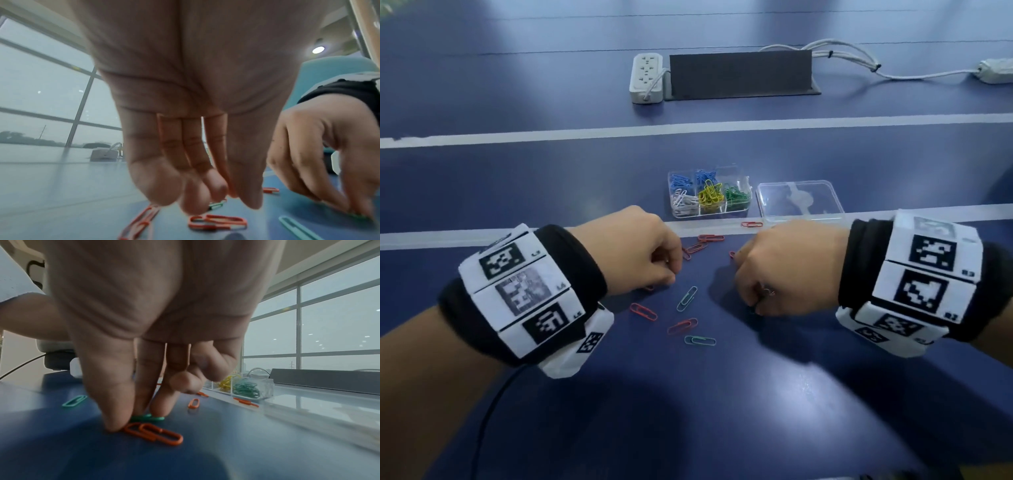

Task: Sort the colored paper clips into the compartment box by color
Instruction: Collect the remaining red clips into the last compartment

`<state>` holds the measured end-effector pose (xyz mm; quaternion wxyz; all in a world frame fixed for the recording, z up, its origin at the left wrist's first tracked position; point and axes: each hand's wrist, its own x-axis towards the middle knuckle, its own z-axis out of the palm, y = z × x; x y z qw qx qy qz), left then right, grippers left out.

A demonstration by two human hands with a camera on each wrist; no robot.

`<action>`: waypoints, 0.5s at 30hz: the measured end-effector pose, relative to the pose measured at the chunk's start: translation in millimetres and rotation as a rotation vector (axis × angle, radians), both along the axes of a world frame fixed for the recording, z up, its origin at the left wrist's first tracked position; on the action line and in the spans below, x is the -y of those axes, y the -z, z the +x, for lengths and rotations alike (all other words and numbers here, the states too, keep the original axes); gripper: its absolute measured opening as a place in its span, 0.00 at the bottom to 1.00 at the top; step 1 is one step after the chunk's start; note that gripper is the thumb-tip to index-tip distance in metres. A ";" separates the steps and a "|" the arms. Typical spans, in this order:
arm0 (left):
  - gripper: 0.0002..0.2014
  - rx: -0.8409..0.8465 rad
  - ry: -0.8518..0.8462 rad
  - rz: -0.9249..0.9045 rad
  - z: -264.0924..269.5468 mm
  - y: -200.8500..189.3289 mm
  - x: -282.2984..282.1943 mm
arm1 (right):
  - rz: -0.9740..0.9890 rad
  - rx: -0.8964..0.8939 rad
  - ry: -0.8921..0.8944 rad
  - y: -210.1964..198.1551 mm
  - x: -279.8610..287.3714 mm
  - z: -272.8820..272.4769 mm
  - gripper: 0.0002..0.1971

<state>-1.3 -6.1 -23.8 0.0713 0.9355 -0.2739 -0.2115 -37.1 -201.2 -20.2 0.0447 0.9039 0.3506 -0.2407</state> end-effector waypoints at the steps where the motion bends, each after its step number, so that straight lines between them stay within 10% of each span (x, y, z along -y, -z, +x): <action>1: 0.05 0.011 -0.001 0.012 -0.3 0.6 -1.9 | 0.015 0.002 0.009 -0.4 -0.9 -2.4 0.07; 15: 0.07 0.147 -0.063 0.055 11.1 4.5 -1.3 | 0.138 0.108 0.027 15.9 -39.3 -35.0 0.13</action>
